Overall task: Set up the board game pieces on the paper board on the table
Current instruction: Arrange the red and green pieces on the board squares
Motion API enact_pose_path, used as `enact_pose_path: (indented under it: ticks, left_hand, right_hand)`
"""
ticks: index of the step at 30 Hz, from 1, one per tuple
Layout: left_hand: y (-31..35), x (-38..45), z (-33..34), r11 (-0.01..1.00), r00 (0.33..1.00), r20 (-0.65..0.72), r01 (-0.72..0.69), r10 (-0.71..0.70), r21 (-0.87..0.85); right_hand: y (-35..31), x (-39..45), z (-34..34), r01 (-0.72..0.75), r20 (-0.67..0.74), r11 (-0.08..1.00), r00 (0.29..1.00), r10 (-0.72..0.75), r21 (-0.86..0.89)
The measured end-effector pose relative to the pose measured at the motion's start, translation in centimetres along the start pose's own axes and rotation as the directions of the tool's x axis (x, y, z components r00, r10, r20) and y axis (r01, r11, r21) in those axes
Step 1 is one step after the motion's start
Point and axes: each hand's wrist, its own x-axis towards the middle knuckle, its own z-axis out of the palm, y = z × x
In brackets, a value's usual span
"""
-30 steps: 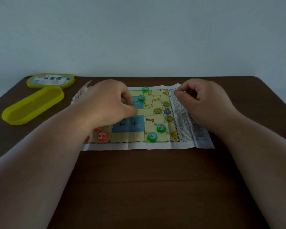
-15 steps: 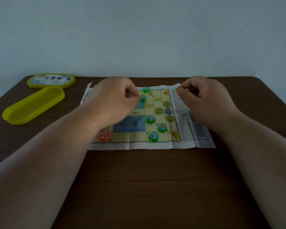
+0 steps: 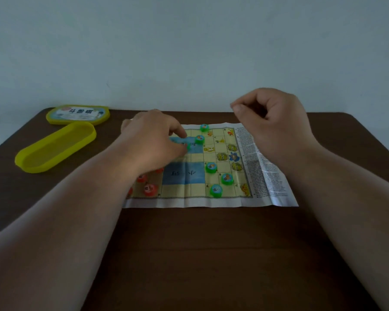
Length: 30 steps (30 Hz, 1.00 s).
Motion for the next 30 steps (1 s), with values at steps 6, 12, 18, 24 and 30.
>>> enact_pose_path:
  ticks: [6,12,18,24,30]
  left_hand:
    - [-0.2,0.3,0.4,0.998,0.999,-0.015,-0.044,0.045,0.051]
    - [-0.3,0.4,0.5,0.998,0.999,-0.014,-0.028,0.029,0.05]
    - [-0.5,0.5,0.7,0.996,0.998,-0.009,-0.069,0.07,0.053]
    - [-0.4,0.5,0.6,0.999,0.998,-0.058,-0.034,0.034,0.012]
    - [-0.2,0.2,0.5,0.998,0.992,-0.118,-0.051,0.045,-0.044]
  right_hand:
    - [-0.4,3.4,2.1,0.139,0.428,0.899,0.902,0.059,-0.416]
    - [-0.4,4.3,4.0,0.281,0.56,0.794,0.824,0.089,-0.539]
    - [-0.4,4.4,4.6,0.256,0.572,0.815,0.813,0.109,-0.52]
    - [-0.2,3.6,2.0,0.024,0.345,0.948,0.934,0.092,-0.316]
    - [1.0,0.3,-1.8,-0.11,0.205,0.963,0.965,0.163,-0.247]
